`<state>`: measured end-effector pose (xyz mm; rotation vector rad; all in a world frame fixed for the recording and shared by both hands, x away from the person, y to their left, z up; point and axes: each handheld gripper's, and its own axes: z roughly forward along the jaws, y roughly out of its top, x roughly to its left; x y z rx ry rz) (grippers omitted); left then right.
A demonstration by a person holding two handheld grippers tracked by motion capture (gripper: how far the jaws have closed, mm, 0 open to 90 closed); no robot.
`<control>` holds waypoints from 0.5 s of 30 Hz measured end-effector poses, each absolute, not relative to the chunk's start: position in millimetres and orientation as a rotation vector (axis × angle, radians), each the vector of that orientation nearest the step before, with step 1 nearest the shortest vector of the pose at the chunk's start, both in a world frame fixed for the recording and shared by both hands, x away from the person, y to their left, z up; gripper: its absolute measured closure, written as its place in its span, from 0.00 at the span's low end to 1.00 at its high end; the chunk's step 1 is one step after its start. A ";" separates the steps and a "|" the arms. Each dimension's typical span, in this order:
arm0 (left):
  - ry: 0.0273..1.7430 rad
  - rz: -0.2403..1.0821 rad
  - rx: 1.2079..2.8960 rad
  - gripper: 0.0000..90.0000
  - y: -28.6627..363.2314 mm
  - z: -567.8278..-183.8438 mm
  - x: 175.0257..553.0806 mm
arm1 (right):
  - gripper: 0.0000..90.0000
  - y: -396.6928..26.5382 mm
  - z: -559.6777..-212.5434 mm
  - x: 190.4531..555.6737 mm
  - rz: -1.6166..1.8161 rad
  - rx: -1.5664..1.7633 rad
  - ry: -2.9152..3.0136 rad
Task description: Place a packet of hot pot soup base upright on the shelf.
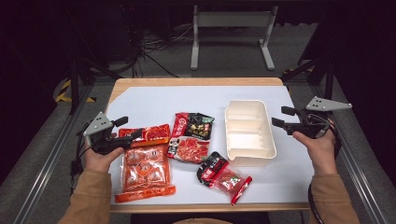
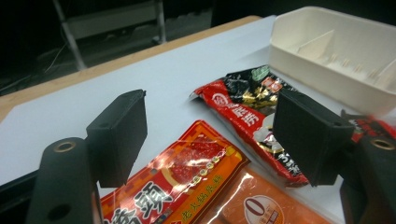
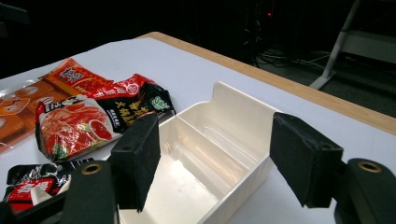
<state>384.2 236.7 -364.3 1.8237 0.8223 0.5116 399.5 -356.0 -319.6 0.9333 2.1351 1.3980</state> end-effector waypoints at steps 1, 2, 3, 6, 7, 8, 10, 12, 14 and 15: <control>0.822 0.501 1.826 0.29 233.3 -363.0 385.4 | 0.37 -356.3 -319.6 399.5 1.395 0.930 2.135; 0.821 0.505 1.831 0.28 230.8 -361.6 386.7 | 0.37 -356.6 -319.9 399.7 1.391 0.930 2.134; 0.816 0.499 1.830 0.28 227.7 -359.7 387.6 | 0.37 -357.0 -320.3 400.0 1.392 0.934 2.130; 0.809 0.481 1.821 0.26 222.9 -355.8 392.3 | 0.37 -358.6 -322.1 401.2 1.381 0.951 2.128; 0.808 0.476 1.824 0.26 221.9 -354.7 394.4 | 0.37 -358.5 -322.2 401.1 1.385 0.959 2.126; 0.808 0.472 1.825 0.25 221.0 -353.5 396.5 | 0.37 -358.7 -322.4 401.5 1.388 0.957 2.126; 0.810 0.459 1.823 0.25 219.8 -352.0 399.0 | 0.37 -358.9 -322.3 401.6 1.387 0.958 2.124; 0.807 0.445 1.811 0.25 217.0 -348.7 403.6 | 0.37 -359.9 -322.3 401.5 1.391 0.965 2.116; 0.806 0.430 1.802 0.25 213.5 -344.4 408.6 | 0.37 -360.6 -323.1 401.8 1.388 0.965 2.115; 0.806 0.425 1.801 0.25 211.8 -342.9 410.9 | 0.37 -361.0 -324.1 402.0 1.389 0.970 2.118</control>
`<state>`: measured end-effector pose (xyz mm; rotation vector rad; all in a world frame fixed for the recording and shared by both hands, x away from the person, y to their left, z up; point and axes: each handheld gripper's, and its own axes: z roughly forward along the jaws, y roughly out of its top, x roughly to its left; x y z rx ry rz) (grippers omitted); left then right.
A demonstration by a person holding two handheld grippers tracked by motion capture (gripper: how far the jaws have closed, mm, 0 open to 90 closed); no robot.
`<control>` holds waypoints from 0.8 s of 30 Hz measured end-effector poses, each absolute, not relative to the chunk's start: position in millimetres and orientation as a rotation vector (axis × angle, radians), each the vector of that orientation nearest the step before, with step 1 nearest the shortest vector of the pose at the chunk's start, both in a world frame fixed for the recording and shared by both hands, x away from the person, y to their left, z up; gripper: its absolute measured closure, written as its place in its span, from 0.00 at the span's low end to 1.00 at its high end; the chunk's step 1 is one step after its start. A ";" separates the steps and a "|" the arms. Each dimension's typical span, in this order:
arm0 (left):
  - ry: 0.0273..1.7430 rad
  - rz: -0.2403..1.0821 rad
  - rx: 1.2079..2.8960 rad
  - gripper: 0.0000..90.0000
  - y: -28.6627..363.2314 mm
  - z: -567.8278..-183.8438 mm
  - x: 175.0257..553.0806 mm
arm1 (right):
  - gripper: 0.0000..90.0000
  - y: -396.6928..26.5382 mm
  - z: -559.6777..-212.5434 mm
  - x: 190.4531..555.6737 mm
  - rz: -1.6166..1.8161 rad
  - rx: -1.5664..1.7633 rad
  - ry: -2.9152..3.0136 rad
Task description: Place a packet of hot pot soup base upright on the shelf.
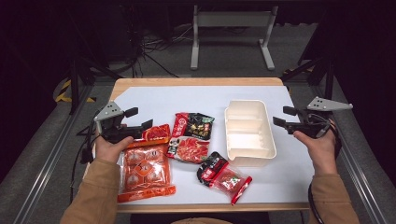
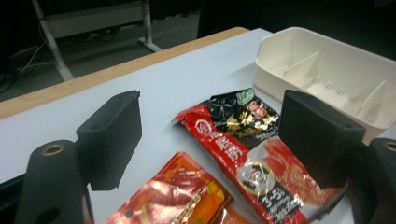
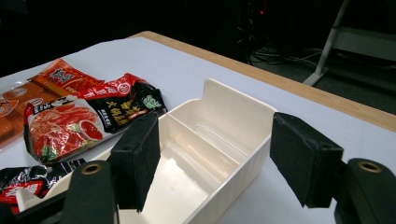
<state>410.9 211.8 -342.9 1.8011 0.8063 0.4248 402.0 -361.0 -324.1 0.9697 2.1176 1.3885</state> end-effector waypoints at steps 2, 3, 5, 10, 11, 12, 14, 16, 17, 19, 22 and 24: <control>0.810 0.426 1.815 0.24 207.2 -340.3 415.9 | 0.37 -361.4 -325.3 402.2 1.390 0.977 2.118; 0.808 0.426 1.822 0.24 204.5 -339.3 418.5 | 0.37 -361.8 -325.8 402.5 1.389 0.974 2.120; 0.808 0.434 1.840 0.24 197.5 -337.6 424.2 | 0.37 -361.9 -326.2 402.9 1.387 0.973 2.122; 0.795 0.428 1.845 0.23 184.1 -333.5 433.2 | 0.37 -363.9 -325.5 402.6 1.388 0.973 2.113; 0.788 0.423 1.839 0.22 182.4 -332.6 434.1 | 0.37 -364.4 -325.4 402.4 1.388 0.977 2.113; 0.785 0.419 1.837 0.22 181.1 -332.0 434.5 | 0.37 -364.9 -325.6 402.2 1.391 0.980 2.111; 0.783 0.420 1.826 0.22 177.4 -331.5 435.4 | 0.37 -365.5 -325.9 402.0 1.389 0.981 2.114; 0.777 0.425 1.835 0.22 173.4 -331.7 437.5 | 0.37 -366.2 -326.6 401.9 1.382 0.980 2.116; 0.776 0.425 1.838 0.23 171.7 -332.4 439.0 | 0.37 -366.3 -326.8 401.8 1.382 0.980 2.116; 0.783 0.419 1.849 0.25 168.3 -334.2 442.6 | 0.37 -366.3 -327.2 401.6 1.379 0.980 2.117; 0.790 0.418 1.830 0.26 164.5 -337.3 449.8 | 0.39 -366.3 -326.7 400.3 1.370 0.975 2.106; 0.788 0.404 1.816 0.27 163.6 -338.9 454.0 | 0.39 -367.1 -325.7 399.6 1.379 0.971 2.094</control>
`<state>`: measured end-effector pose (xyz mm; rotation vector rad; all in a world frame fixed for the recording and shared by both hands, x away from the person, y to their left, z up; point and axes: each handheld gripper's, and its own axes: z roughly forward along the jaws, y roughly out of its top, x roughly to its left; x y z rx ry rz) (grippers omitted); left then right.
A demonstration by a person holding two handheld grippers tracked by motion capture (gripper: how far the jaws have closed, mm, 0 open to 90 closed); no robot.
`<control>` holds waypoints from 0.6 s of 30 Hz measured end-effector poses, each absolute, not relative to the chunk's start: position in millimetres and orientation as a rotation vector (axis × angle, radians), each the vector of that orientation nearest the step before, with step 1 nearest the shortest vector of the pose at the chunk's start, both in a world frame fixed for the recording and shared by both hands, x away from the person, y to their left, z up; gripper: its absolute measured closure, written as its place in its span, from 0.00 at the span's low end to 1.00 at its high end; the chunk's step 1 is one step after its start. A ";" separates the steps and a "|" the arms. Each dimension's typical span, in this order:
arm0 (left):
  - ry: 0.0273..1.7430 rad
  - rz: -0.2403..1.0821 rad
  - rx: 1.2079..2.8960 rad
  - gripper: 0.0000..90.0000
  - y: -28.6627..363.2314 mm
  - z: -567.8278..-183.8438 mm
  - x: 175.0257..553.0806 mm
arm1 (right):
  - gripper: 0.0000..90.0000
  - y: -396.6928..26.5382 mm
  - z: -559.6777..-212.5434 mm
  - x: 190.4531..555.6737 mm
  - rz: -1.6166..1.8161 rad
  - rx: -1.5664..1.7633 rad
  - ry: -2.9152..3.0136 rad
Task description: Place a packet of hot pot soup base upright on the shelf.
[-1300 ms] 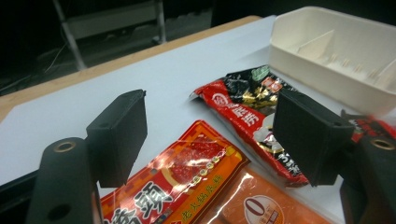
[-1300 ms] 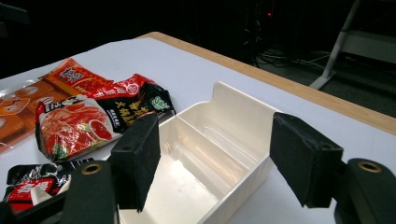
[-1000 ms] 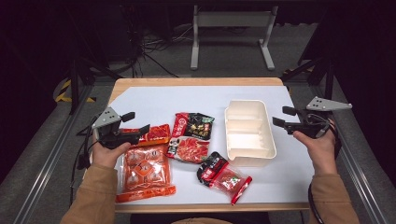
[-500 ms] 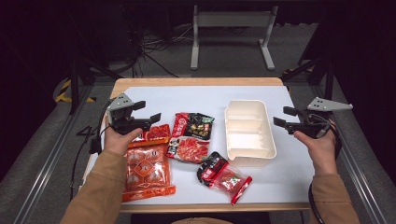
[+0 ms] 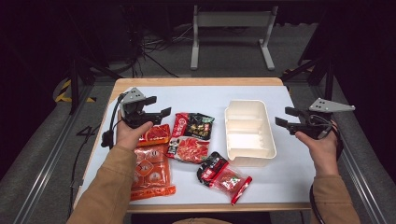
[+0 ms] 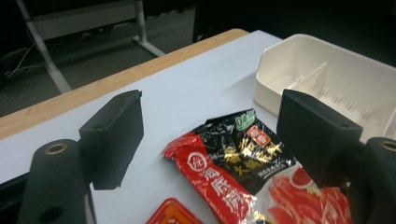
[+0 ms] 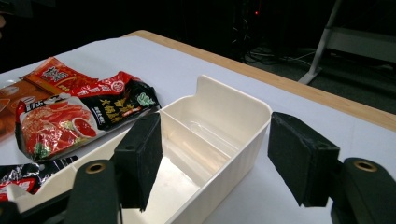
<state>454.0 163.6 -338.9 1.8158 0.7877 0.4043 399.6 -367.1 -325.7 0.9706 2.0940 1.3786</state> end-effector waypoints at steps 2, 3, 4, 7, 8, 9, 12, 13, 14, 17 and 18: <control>0.792 0.388 1.815 0.27 162.5 -340.1 457.6 | 0.39 -367.3 -325.5 399.5 1.379 0.969 2.092; 0.801 0.369 1.826 0.27 161.7 -341.6 461.9 | 0.40 -367.5 -325.1 399.1 1.378 0.970 2.091; 0.814 0.351 1.830 0.26 160.7 -343.5 465.3 | 0.40 -367.9 -325.0 398.7 1.379 0.971 2.087; 0.820 0.333 1.838 0.32 158.7 -347.7 473.0 | 0.40 -369.1 -325.5 399.0 1.385 0.974 2.081; 0.821 0.336 1.831 0.33 157.7 -349.0 474.4 | 0.40 -369.2 -325.9 399.1 1.381 0.975 2.083; 0.821 0.340 1.829 0.34 157.1 -349.9 475.7 | 0.40 -369.2 -326.3 399.4 1.379 0.975 2.084; 0.832 0.346 1.821 0.35 152.1 -356.3 481.9 | 0.40 -368.9 -327.4 400.0 1.381 0.978 2.086; 0.845 0.343 1.832 0.35 150.1 -358.8 483.9 | 0.40 -369.0 -327.6 400.2 1.380 0.978 2.087; 0.856 0.348 1.840 0.35 147.8 -361.4 486.1 | 0.40 -369.1 -327.7 400.4 1.380 0.976 2.088; 0.877 0.340 1.851 0.36 141.2 -370.0 492.7 | 0.40 -369.2 -327.6 400.4 1.381 0.978 2.085; 0.883 0.334 1.857 0.36 139.1 -372.7 494.7 | 0.40 -369.3 -327.5 400.4 1.385 0.979 2.083</control>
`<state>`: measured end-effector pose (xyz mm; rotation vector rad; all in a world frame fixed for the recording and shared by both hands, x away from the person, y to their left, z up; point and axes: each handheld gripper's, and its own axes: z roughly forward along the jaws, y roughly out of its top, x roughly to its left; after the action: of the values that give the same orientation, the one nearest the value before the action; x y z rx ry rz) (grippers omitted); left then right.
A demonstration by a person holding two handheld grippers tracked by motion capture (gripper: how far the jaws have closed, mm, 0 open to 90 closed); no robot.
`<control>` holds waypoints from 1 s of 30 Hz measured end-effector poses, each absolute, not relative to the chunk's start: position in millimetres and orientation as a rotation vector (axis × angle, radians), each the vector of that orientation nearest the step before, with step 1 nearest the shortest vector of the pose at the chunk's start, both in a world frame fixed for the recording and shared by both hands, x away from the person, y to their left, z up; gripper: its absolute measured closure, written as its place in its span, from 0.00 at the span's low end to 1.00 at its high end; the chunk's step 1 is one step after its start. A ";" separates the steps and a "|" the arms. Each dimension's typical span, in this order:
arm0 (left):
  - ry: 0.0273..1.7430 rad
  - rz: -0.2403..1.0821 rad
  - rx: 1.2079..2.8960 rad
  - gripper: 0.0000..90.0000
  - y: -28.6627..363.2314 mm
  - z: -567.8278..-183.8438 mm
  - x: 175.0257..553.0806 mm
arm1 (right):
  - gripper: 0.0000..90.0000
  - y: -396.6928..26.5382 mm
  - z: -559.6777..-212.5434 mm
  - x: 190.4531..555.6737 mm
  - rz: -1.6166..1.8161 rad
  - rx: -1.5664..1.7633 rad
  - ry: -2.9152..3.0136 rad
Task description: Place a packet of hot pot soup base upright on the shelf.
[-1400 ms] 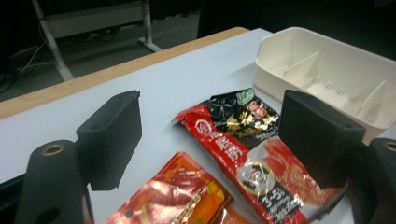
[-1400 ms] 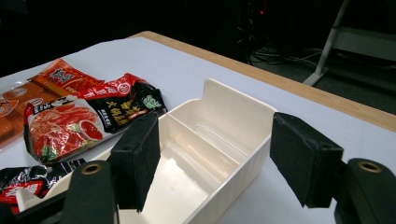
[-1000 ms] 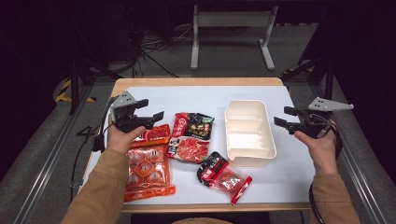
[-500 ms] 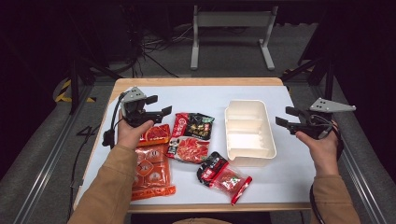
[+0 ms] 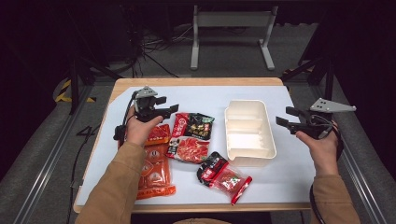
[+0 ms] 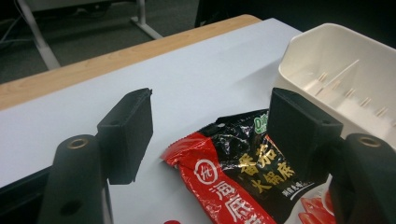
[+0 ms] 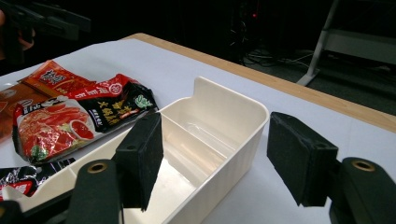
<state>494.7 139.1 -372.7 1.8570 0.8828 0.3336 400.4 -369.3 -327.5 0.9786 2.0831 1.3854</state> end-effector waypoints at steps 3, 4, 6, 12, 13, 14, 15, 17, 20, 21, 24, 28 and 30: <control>0.929 0.324 1.858 0.36 134.4 -382.2 502.1 | 0.40 -369.8 -327.6 400.6 1.388 0.977 2.082; 0.945 0.318 1.863 0.36 133.5 -385.0 504.6 | 0.40 -370.1 -327.7 400.7 1.388 0.977 2.081; 0.969 0.340 1.877 0.39 131.7 -389.5 507.8 | 0.40 -370.7 -328.0 400.8 1.394 0.982 2.078; 0.982 0.288 1.925 0.40 127.0 -403.4 515.4 | 0.40 -371.9 -328.8 401.2 1.398 0.987 2.076; 0.990 0.278 1.930 0.40 126.0 -405.6 516.2 | 0.40 -372.2 -328.9 401.4 1.396 0.986 2.077; 0.990 0.266 1.929 0.40 125.1 -408.1 517.2 | 0.39 -372.3 -329.0 401.3 1.395 0.987 2.078; 0.980 0.243 1.936 0.41 125.0 -410.3 518.9 | 0.39 -372.4 -328.9 401.5 1.396 0.987 2.078; 0.991 0.222 1.935 0.43 124.0 -412.9 520.1 | 0.39 -372.5 -328.4 401.3 1.408 0.985 2.077; 1.006 0.209 1.945 0.43 120.4 -419.0 522.5 | 0.39 -372.3 -327.3 400.6 1.412 0.982 2.075; 1.007 0.207 1.949 0.43 119.8 -420.0 522.9 | 0.39 -372.2 -327.1 400.6 1.412 0.981 2.074; 1.014 0.195 1.958 0.43 118.5 -424.3 524.9 | 0.39 -372.5 -327.6 401.0 1.411 0.979 2.077; 1.037 0.159 1.971 0.43 117.1 -429.4 526.2 | 0.40 -373.0 -328.3 401.5 1.405 0.982 2.078; 1.038 0.149 1.972 0.43 116.5 -431.1 526.4 | 0.40 -372.2 -328.1 401.1 1.400 0.988 2.080</control>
<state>526.4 116.5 -431.1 1.9721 1.0385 0.1493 401.1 -372.2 -328.1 0.9876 2.0796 1.3997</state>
